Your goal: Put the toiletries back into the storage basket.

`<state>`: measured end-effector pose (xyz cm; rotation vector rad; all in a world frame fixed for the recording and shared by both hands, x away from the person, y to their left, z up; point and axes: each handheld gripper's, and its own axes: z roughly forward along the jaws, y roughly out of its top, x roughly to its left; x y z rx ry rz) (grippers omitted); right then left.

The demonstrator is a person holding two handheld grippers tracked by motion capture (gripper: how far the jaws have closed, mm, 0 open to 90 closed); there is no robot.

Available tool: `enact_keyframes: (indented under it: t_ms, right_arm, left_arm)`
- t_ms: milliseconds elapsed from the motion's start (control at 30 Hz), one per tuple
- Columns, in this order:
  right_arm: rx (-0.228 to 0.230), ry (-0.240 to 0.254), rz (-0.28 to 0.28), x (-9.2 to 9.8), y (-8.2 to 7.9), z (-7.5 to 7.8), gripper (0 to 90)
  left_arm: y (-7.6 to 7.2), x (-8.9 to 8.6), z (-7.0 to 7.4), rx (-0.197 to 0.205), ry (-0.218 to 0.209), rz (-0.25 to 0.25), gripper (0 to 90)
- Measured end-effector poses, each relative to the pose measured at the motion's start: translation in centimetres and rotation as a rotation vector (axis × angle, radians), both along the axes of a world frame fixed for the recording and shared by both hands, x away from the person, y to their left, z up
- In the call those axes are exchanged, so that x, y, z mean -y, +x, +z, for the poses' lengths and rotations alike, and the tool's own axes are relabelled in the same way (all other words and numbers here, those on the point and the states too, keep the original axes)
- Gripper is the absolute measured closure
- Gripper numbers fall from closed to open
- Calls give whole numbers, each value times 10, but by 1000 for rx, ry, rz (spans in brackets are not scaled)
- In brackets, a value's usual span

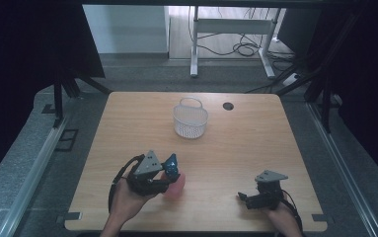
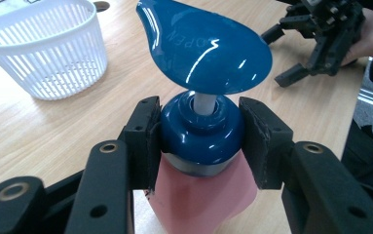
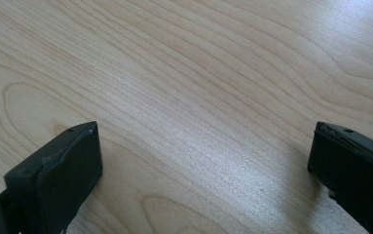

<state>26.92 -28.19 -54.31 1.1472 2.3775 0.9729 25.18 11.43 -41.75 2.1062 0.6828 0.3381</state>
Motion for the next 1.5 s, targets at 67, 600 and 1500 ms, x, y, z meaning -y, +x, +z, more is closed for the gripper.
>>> enact_keyframes:
  t_ms: [67,600,1500]
  right_arm:
    - [0,0,0,0,0,0,0]
    - [0,-1,1,0,0,0,0]
    - [2,-4,4,0,0,0,0]
  left_arm:
    - [2,0,1,-2,-5,3,526]
    - [25,-2,14,10,-15,50,526]
    - [61,3,31,25,-25,106,526]
